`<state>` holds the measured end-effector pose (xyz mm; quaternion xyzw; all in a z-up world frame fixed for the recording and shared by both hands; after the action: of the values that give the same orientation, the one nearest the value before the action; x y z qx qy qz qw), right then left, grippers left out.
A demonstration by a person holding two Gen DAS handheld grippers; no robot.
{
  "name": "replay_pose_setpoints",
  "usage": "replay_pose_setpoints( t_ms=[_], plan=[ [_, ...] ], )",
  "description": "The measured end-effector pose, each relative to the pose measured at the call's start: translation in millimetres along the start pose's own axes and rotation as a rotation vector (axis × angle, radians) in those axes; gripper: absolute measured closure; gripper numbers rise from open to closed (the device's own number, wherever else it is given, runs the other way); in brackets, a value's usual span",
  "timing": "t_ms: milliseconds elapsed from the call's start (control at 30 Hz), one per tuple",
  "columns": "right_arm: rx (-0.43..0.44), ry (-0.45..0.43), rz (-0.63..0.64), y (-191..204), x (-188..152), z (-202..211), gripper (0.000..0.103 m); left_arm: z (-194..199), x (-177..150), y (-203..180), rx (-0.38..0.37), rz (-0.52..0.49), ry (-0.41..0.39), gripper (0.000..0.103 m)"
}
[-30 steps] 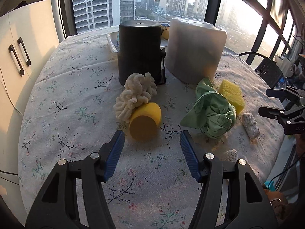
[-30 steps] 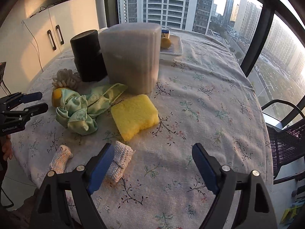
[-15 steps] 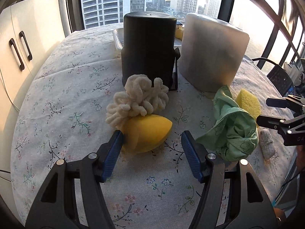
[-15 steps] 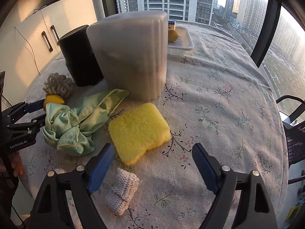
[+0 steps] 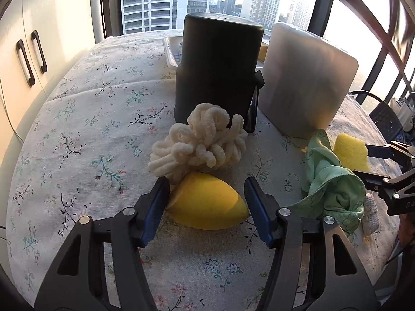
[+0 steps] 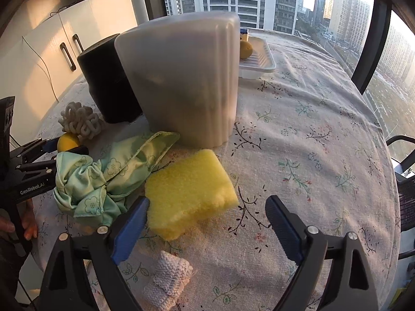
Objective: Organize soft objects
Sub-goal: 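Grasp the yellow egg sponge with the left tool while the right tool grasps the yellow rectangular sponge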
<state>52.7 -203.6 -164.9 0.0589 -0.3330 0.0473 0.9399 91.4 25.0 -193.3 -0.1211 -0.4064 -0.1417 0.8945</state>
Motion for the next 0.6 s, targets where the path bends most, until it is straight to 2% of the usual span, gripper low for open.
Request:
replay_pose_setpoints(
  t_ms=[100, 133, 167, 200, 233, 400, 433, 600],
  plan=[
    [0.029, 0.009, -0.015, 0.2, 0.0, -4.0, 0.012, 4.1, -1.5, -0.1, -0.032, 0.019, -0.002, 0.050],
    [0.035, 0.012, -0.018, 0.6, 0.0, -5.3, 0.016, 5.6, -2.1, -0.2, -0.045, 0.024, -0.004, 0.050],
    [0.039, 0.015, -0.018, 1.3, -0.2, -6.0, 0.020, 7.3, -3.1, -1.3, -0.055, 0.027, -0.008, 0.050],
    [0.044, 0.021, -0.016, 3.3, -0.4, -6.4, 0.033, 9.2, -3.9, -2.1, -0.059, 0.027, -0.013, 0.050],
    [0.056, 0.028, -0.015, 5.0, -0.6, -6.9, 0.039, 10.4, -4.6, -2.8, -0.062, 0.028, -0.014, 0.050],
    [0.029, 0.010, 0.012, 13.9, -1.9, 1.6, 0.050, 15.8, -6.0, -4.1, -0.075, 0.051, -0.018, 0.051],
    [0.019, 0.005, 0.017, 14.9, -1.7, 4.2, 0.054, 17.8, -5.8, -3.9, -0.075, 0.055, -0.020, 0.051],
    [0.010, -0.038, 0.024, 15.5, 0.4, 24.7, 0.058, 29.8, -3.9, -2.2, -0.079, 0.072, -0.043, 0.051]
  ],
)
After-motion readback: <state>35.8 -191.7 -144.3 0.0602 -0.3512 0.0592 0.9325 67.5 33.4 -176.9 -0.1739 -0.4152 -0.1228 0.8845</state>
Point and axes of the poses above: each gripper's, at about its wrist camera, not at the fingertips, and z roughly against the way its jaws point, y to its left, x to its top, the point moved 1 cm from there along -z, roughly the way its jaws point, and after that the axes turned 11 degrees about -y, right-handed, at the moved point
